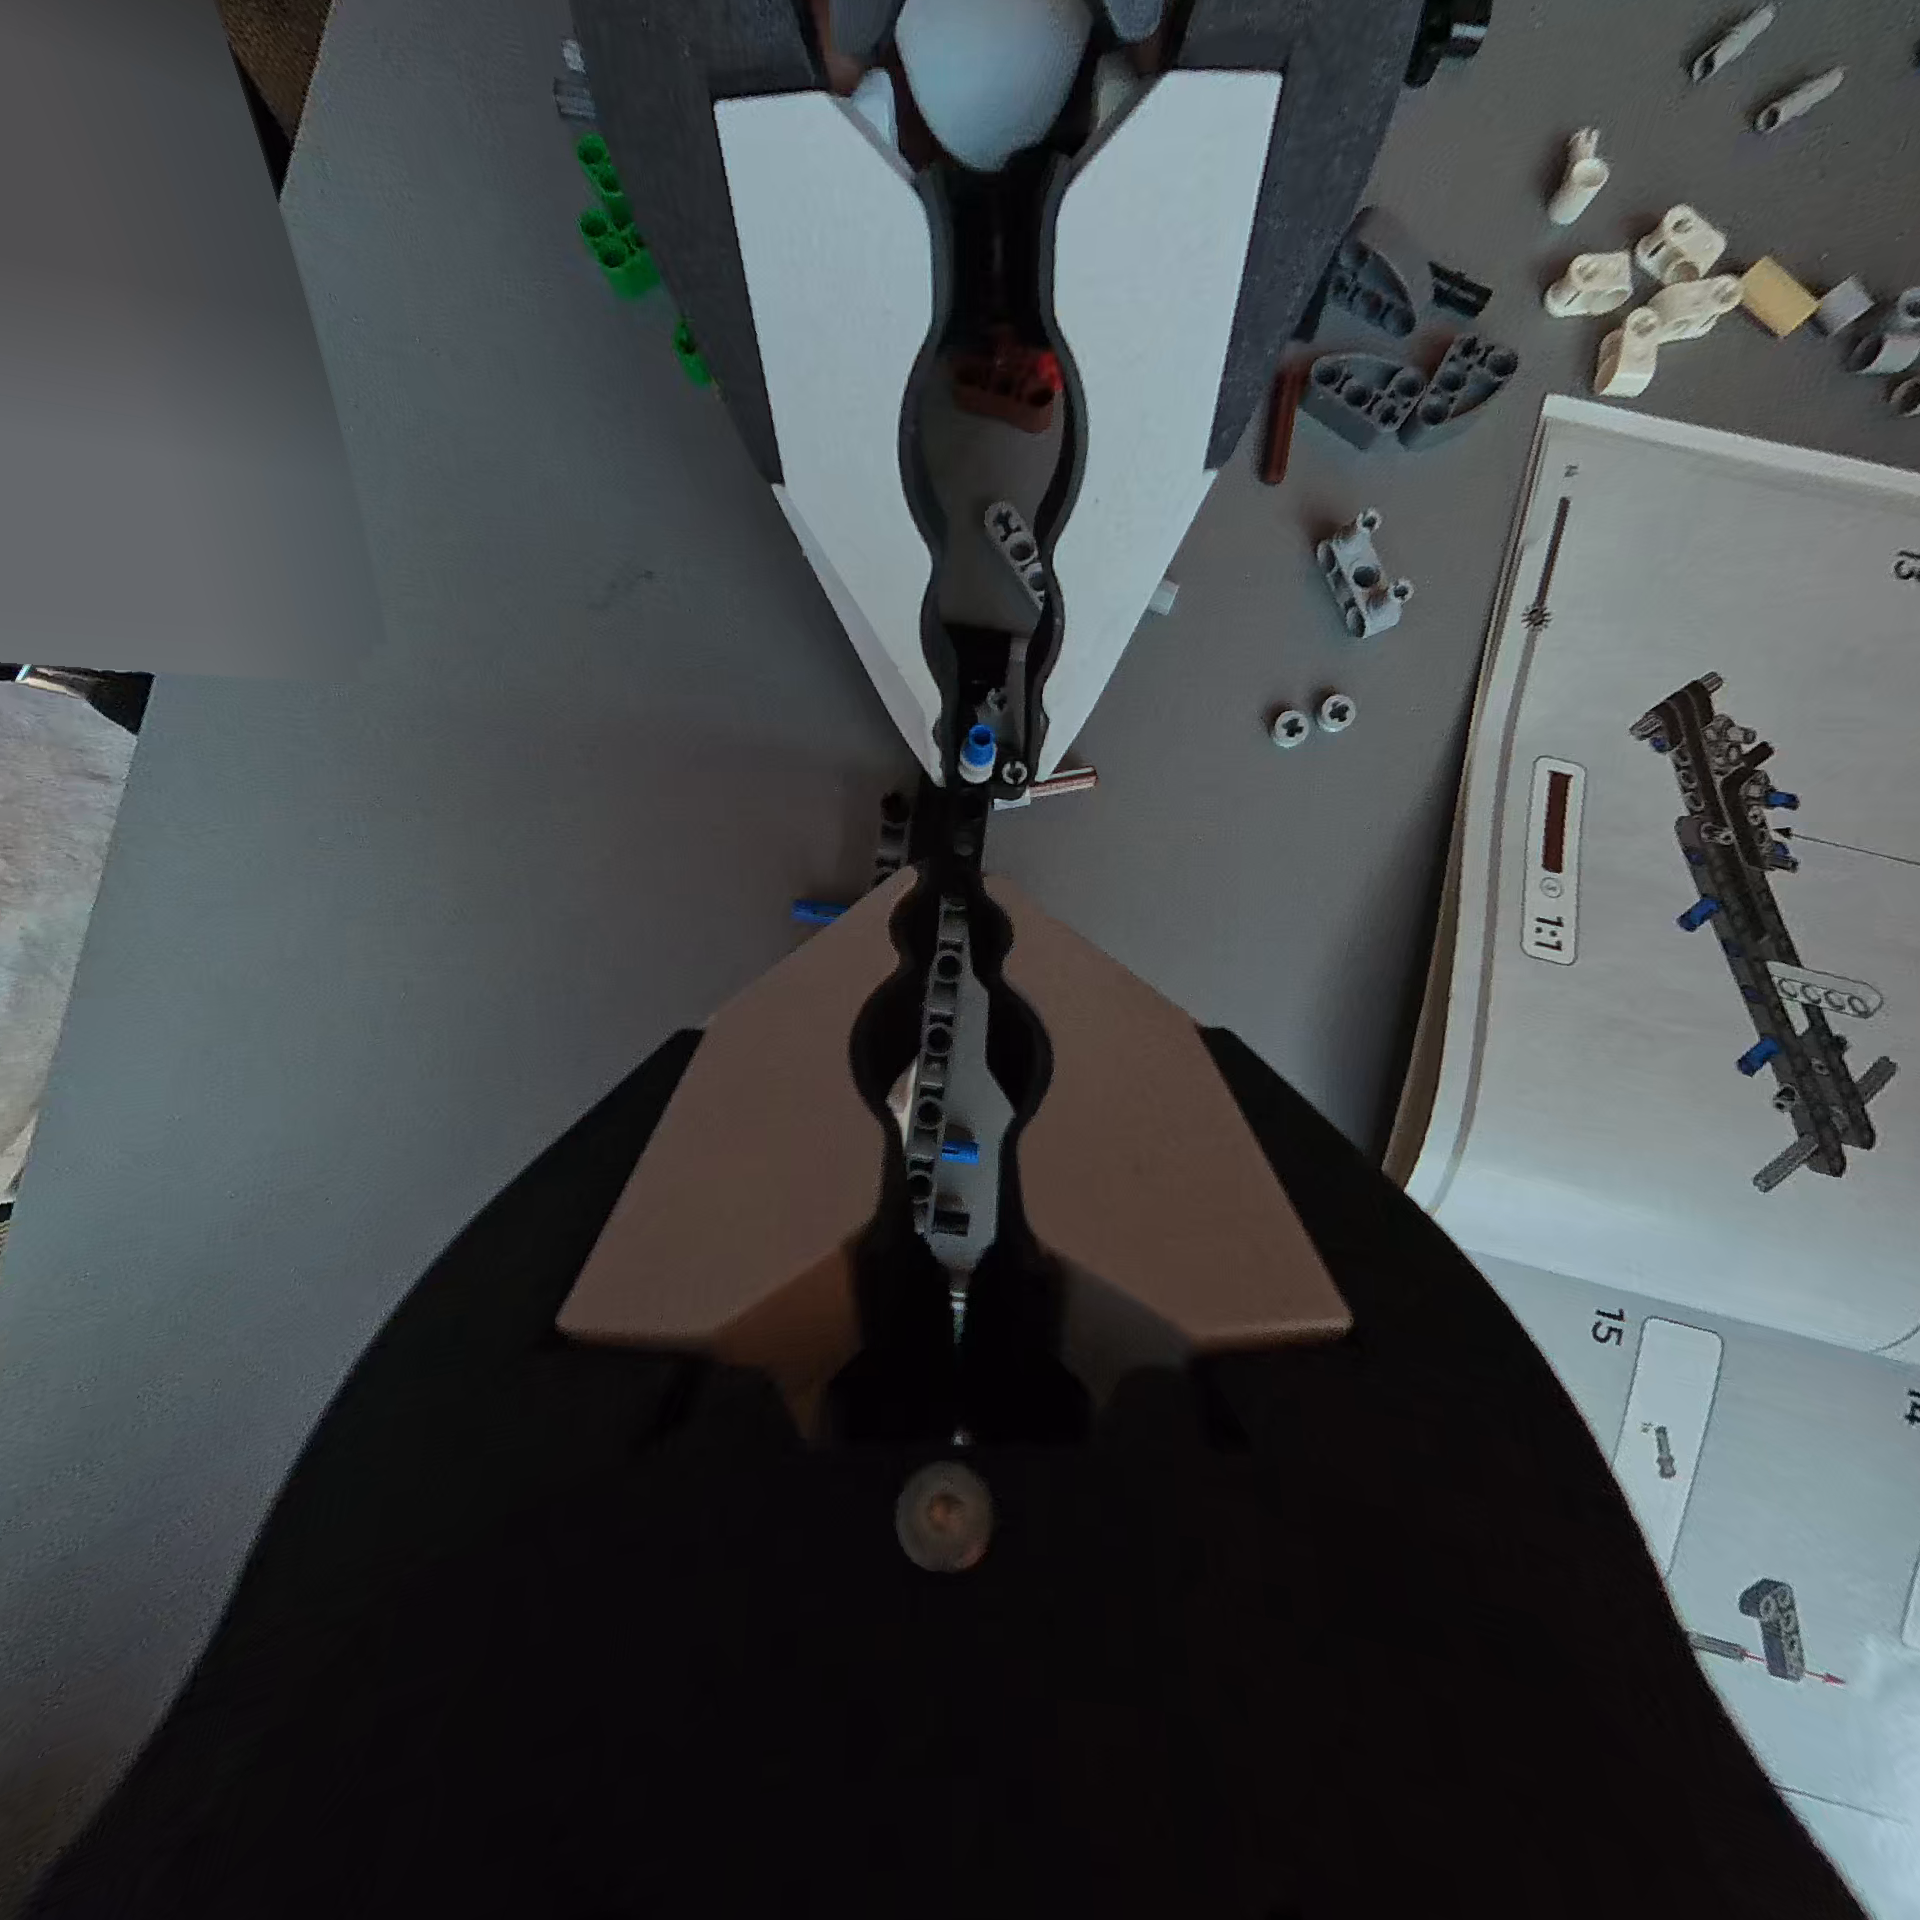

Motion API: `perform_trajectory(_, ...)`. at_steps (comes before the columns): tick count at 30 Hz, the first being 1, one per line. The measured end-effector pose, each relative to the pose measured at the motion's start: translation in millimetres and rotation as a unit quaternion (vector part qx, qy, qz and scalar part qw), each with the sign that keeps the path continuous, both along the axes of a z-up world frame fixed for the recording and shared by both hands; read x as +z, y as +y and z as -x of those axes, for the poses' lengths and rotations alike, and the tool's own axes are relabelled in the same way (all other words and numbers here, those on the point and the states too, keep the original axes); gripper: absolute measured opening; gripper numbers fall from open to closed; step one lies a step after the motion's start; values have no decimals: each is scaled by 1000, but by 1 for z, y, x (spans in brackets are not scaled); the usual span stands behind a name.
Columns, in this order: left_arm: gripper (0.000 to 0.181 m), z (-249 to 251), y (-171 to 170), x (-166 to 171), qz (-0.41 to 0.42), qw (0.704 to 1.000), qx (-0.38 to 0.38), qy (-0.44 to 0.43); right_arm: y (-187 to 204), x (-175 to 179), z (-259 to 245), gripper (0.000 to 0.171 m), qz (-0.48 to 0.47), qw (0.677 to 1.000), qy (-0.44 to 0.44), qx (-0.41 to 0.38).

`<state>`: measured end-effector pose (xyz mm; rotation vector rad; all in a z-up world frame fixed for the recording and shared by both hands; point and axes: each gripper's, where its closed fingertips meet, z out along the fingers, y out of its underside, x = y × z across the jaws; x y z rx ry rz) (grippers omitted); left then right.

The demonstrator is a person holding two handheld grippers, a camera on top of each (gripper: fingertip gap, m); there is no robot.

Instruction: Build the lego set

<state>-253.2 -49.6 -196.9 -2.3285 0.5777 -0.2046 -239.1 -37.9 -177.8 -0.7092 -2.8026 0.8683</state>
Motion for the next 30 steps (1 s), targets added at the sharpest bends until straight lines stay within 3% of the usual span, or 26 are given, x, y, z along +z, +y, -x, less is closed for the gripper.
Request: perform_trajectory(30, 12, -3, 1, 0, 3, 1000, -1, -12, 1, -13, -2, 2, -22, 999, -45, -3)
